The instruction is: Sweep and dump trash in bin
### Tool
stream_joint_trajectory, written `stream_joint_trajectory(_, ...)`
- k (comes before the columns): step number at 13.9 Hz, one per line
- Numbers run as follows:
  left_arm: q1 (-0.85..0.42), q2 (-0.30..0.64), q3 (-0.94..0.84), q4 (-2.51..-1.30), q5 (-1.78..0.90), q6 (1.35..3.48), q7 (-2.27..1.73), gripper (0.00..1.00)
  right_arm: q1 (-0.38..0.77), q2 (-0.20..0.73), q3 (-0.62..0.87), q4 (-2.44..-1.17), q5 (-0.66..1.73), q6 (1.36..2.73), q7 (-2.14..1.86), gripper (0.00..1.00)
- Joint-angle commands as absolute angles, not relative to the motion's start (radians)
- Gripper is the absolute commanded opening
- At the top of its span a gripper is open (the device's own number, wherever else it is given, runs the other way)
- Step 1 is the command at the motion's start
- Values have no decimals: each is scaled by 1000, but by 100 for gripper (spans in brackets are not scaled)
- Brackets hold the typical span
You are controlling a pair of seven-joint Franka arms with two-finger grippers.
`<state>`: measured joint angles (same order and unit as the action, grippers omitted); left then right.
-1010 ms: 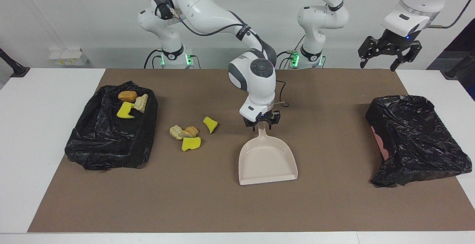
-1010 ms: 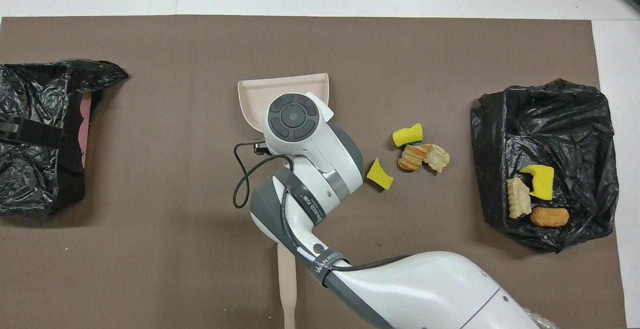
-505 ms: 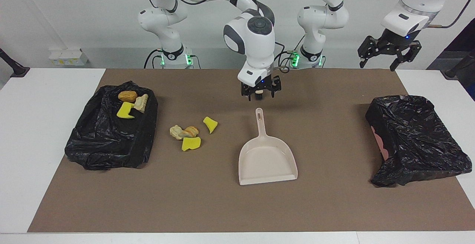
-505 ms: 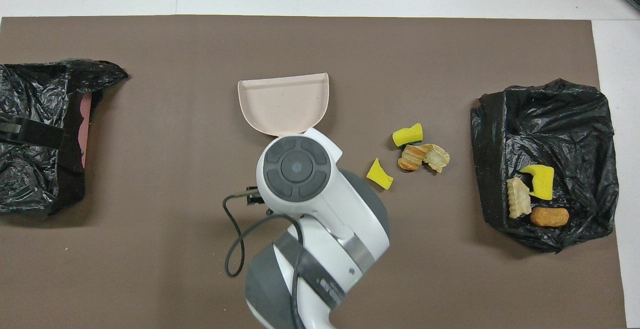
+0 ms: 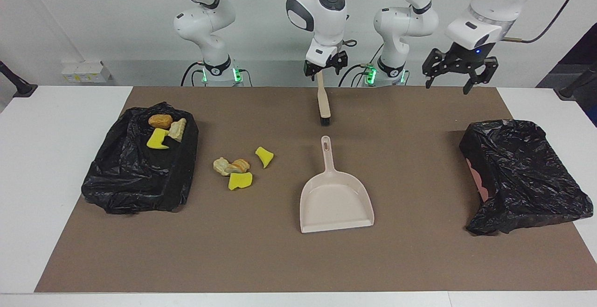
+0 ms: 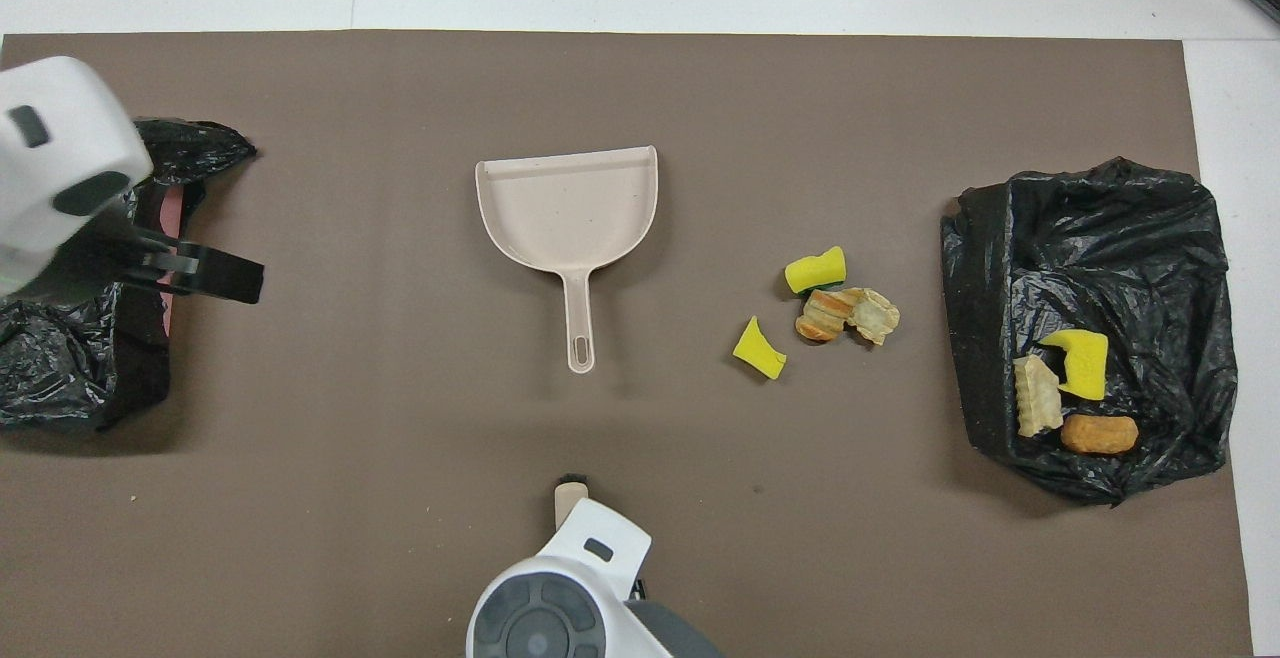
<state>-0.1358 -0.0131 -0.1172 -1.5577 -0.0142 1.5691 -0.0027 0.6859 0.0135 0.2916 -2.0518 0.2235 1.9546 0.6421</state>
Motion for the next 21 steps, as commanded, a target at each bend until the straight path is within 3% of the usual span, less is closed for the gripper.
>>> stream_joint_trajectory(1,-127,-25,-213,-1736,-23,1775,-168,100,745,-25,287,-2213,256,2096,705,100)
stream_joint_trajectory(4,-129,38,-314,-1831,-20,1957,-302,100,759,-20,287,-2301,276,2206,716,100)
stream_joint_trajectory(8,-140,216,-418,-1830,58,2129,-498,100,761,-26,301,-2327,332,2217,716,100)
stream_joint_trajectory(12,-158,331,-469,-1832,153,2236,-618,100,788,-21,301,-2330,347,2229,715,100)
stream_joint_trajectory(14,-163,348,-469,-1830,153,2256,-627,100,793,-18,301,-2350,347,2259,715,76)
stream_joint_trajectory(16,-164,359,-471,-1830,153,2264,-629,100,795,-11,301,-2362,347,2284,716,62)
stream_joint_trajectory(17,-167,376,-471,-1827,153,2266,-629,100,795,-11,301,-2362,347,2284,713,45)
stream_joint_trajectory(18,-166,379,-471,-1822,153,2263,-629,90,795,-11,301,-2362,347,2284,710,19)
stream_joint_trajectory(19,-166,380,-469,-1819,153,2263,-629,77,795,-11,301,-2361,347,2283,706,0)
stream_joint_trajectory(20,-164,380,-469,-1818,153,2263,-627,56,795,-5,301,-2355,345,2281,706,0)
stream_joint_trajectory(21,-166,380,-471,-1825,152,2257,-626,49,795,1,301,-2347,345,2276,704,0)
